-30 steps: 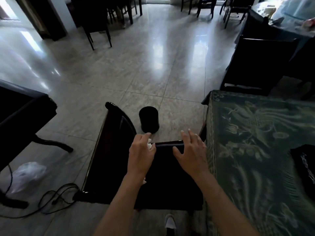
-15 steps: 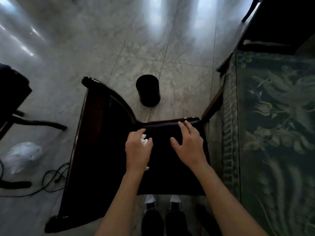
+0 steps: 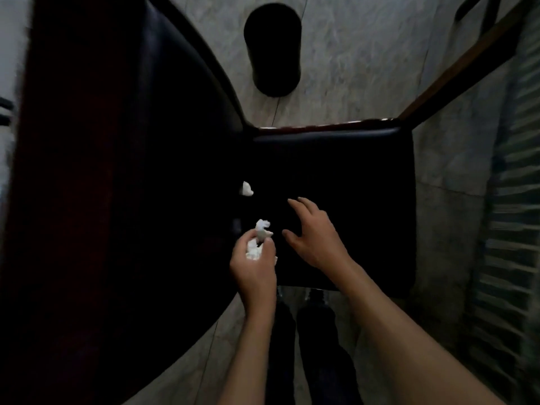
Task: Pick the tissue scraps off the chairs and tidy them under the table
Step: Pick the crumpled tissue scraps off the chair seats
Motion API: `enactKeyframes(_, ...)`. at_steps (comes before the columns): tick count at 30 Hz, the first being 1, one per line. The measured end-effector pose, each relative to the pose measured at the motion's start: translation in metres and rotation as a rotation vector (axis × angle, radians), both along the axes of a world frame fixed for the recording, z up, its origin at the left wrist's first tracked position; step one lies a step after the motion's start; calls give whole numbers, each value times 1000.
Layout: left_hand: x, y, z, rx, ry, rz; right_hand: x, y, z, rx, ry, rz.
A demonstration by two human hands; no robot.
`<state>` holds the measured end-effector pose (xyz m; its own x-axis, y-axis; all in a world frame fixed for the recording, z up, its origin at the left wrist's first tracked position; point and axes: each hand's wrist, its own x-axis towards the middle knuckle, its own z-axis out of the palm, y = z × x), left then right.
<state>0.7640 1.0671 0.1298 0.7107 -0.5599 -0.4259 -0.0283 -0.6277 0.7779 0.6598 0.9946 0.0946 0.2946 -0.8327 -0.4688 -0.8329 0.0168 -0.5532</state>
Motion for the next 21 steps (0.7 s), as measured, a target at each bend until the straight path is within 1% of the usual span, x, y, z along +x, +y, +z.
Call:
enactKeyframes(6,-2,16,-62,52,218,322,32,-2,-64,-17,-57,259)
enactKeyframes(9,-4,19,-84,41,279,421,47,-1,-91,-49,-62,405)
enactKeyframes(14,-3,24,-103,1,355,513,54,2,-112,-175,-35,515)
enactKeyframes(16,-2,25,-105,-10,391,520,52,1,-114,-194,-71,532)
enactKeyframes(18,-3,24,-102,-38,455,545,49,-1,-114,-153,-113,494)
enactKeyframes(19,-4,23,-99,-61,497,566,46,-2,-113,-108,-131,430)
enactKeyframes(21,-5,20,-96,-130,607,637,39,-5,-111,7,-149,234)
